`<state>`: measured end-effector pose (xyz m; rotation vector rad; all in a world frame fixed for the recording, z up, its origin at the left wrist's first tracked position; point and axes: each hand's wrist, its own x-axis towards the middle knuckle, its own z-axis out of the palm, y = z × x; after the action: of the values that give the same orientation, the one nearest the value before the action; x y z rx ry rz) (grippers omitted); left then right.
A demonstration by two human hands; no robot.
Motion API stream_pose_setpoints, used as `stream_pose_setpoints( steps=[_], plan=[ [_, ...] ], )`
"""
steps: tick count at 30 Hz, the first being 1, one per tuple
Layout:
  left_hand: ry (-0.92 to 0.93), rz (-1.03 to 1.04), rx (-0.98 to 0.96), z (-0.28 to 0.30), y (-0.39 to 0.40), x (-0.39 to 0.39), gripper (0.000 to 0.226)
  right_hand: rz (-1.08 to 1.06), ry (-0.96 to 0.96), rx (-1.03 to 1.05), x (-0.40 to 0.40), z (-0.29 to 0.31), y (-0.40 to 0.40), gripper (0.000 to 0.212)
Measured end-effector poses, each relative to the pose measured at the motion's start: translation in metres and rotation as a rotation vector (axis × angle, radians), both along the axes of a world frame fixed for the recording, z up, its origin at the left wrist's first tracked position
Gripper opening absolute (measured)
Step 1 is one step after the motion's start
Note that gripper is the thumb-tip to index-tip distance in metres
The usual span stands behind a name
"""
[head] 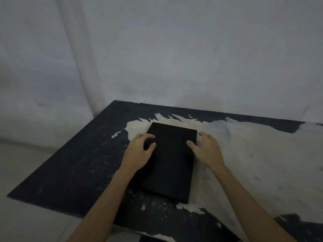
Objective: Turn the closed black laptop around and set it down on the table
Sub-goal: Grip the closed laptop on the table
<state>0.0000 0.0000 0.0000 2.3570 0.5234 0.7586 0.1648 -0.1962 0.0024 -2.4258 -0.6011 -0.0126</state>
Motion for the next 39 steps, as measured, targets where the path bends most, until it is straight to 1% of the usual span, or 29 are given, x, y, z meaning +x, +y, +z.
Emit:
stream_pose_setpoints(
  steps=[2,5,8,11,13,17,19,22,24,26,28,30,31,35,39],
  plan=[
    [0.070,0.054,-0.009,-0.001,0.014,0.005,0.035,-0.047,0.002,-0.091,0.003,-0.002,0.012,0.086],
    [0.212,0.124,-0.028,-0.005,0.031,0.018,0.048,-0.089,0.043,-0.184,0.009,-0.009,0.026,0.094],
    [0.301,0.151,-0.052,-0.005,0.043,0.035,0.058,-0.127,0.049,-0.225,0.017,-0.012,0.038,0.094],
    [0.385,0.153,-0.019,-0.004,0.052,0.050,0.062,-0.143,0.049,-0.201,0.018,-0.013,0.042,0.091],
    [0.400,0.144,-0.004,-0.006,0.055,0.058,0.062,-0.151,0.033,-0.187,0.019,-0.016,0.044,0.089],
    [0.335,0.147,-0.048,-0.012,0.058,0.063,0.053,-0.164,0.030,-0.088,0.021,-0.017,0.047,0.083],
    [0.310,0.115,-0.106,-0.013,0.058,0.063,0.050,-0.156,0.054,-0.014,0.022,-0.017,0.047,0.078],
    [0.210,0.039,-0.251,-0.010,0.058,0.061,0.049,-0.130,0.142,0.220,0.023,-0.016,0.046,0.079],
    [0.125,-0.011,-0.327,-0.003,0.057,0.058,0.043,-0.099,0.208,0.378,0.021,-0.011,0.048,0.080],
    [0.043,-0.101,-0.406,0.004,0.055,0.056,0.038,-0.055,0.281,0.524,0.019,-0.008,0.051,0.072],
    [-0.006,-0.159,-0.438,0.012,0.053,0.052,0.039,-0.007,0.385,0.647,0.015,-0.004,0.052,0.074],
    [-0.033,-0.163,-0.440,0.019,0.051,0.049,0.043,0.028,0.433,0.683,0.012,0.002,0.052,0.080],
    [-0.044,-0.155,-0.450,0.020,0.051,0.049,0.045,0.046,0.430,0.689,0.013,0.005,0.052,0.079],
    [-0.127,-0.099,-0.519,0.029,0.042,0.047,0.048,0.106,0.356,0.700,0.020,0.025,0.050,0.071],
    [-0.191,-0.126,-0.620,0.045,0.035,0.051,0.042,0.194,0.367,0.720,0.032,0.049,0.042,0.061]
  ],
)
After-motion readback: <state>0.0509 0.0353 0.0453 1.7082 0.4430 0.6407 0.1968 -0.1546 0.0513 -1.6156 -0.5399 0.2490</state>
